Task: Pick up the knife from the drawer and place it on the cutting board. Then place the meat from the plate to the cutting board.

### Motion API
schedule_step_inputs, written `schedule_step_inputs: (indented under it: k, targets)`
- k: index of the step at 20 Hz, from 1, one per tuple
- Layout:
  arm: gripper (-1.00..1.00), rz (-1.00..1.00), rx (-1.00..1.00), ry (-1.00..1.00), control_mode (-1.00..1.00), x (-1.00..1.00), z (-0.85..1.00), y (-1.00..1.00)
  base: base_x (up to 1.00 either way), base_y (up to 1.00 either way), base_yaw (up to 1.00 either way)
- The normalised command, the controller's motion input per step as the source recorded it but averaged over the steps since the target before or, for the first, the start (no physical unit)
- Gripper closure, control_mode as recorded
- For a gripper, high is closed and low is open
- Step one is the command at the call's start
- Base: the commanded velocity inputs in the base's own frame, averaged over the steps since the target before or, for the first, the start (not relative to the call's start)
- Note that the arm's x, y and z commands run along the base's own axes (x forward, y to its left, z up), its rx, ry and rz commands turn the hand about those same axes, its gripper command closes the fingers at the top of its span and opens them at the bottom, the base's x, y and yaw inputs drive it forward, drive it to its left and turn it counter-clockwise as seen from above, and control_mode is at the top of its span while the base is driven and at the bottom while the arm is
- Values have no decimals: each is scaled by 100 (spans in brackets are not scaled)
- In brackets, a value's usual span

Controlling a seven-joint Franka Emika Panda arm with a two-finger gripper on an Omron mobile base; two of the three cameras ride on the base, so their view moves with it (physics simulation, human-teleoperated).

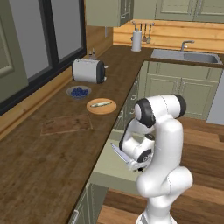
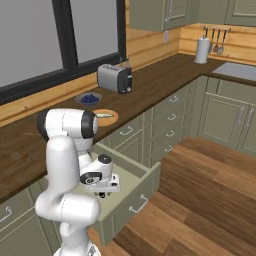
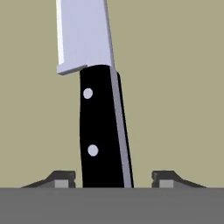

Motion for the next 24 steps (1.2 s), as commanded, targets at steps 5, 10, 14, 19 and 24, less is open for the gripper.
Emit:
schedule_step_inputs:
  k: [5, 10, 14, 19, 24]
  targets:
    - [100, 0, 0, 0, -100, 0, 2, -8, 0, 0, 0]
    - [100, 0, 0, 0, -100, -1, 54, -16, 0, 0, 0]
    - [100, -4, 2, 2, -100, 0, 91, -31, 0, 0, 0]
    - [100, -3, 3, 13, -100, 0, 94, -53, 0, 0, 0]
    - [100, -6, 3, 11, -100, 0, 100, -58, 0, 0, 0]
